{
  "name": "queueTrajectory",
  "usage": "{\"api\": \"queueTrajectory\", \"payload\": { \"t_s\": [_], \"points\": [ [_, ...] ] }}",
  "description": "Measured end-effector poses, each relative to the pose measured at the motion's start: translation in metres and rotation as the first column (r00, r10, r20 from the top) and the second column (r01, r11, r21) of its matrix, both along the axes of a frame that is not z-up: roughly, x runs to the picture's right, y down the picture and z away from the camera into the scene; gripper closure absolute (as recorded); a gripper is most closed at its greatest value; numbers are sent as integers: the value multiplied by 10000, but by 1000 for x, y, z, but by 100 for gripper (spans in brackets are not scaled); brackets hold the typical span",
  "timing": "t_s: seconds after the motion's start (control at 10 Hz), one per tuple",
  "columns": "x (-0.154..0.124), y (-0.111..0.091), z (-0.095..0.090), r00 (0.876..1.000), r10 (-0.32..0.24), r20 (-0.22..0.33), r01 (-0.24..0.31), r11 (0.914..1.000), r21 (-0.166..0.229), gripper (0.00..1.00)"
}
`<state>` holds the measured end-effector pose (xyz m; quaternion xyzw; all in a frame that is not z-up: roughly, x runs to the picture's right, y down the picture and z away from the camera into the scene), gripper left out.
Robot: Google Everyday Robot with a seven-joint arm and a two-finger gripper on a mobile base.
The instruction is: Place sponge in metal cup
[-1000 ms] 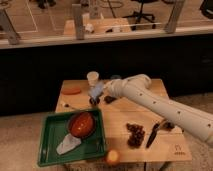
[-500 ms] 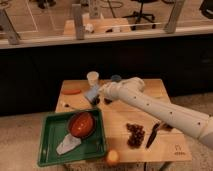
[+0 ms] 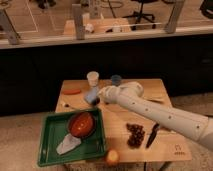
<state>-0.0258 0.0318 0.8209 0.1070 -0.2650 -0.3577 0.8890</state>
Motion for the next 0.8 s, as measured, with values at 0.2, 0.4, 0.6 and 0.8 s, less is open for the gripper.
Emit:
{"api": "queueTrajectory", "payload": {
  "t_s": [0.2, 0.4, 0.6, 0.8],
  "points": [
    [-1, 3, 2, 10000, 8, 46, -8, 10000, -39, 98],
    [-5, 6, 4, 9998, -113, 144, 114, 9999, -114, 98],
    [-7, 10, 8, 9995, -185, 262, 191, 9996, -224, 98],
    [-7, 13, 15, 9992, -150, 379, 165, 9991, -389, 90]
  ]
}}
